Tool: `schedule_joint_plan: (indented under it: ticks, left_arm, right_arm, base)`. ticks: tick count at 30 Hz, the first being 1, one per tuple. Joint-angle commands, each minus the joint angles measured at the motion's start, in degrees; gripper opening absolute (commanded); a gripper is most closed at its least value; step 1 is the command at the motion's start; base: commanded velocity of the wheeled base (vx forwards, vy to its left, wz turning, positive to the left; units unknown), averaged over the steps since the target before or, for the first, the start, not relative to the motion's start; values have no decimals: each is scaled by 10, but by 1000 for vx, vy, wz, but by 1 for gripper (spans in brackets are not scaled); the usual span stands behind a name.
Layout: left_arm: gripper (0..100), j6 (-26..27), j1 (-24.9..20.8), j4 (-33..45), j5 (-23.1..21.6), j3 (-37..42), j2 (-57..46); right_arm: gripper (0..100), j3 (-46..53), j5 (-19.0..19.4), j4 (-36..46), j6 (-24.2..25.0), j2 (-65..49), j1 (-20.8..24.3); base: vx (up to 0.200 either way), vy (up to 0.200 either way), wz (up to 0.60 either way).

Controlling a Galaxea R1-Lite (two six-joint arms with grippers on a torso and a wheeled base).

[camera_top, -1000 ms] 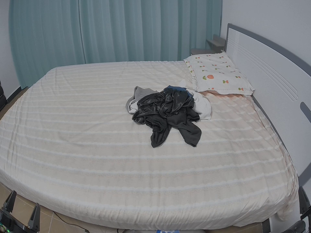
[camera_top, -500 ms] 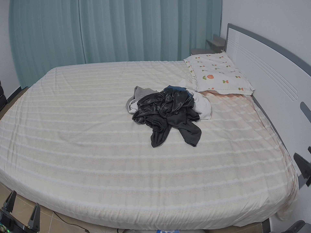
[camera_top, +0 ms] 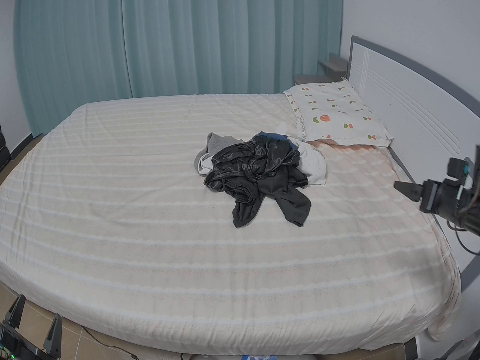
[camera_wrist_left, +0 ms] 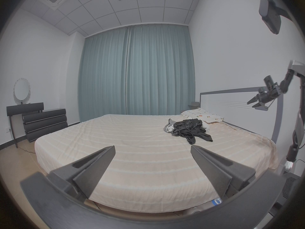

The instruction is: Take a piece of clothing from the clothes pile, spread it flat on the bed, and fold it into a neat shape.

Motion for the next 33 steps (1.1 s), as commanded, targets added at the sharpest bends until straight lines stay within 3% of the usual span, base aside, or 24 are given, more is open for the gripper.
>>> schedule_joint_plan:
  ticks: [1,11,33]
  left_arm:
    - [100,-2,0,0,0,10,-6]
    - [100,-7,0,0,1,10,-6]
    - [100,-6,1,0,2,10,-6]
  right_arm:
    - [100,-355,-61,-42,76,501,76]
    - [100,-522,-62,60,108,597,99]
    - [100,-635,-73,84,116,709,103]
  base:
    - [0,0,0]
    - [0,0,0]
    - [0,0,0]
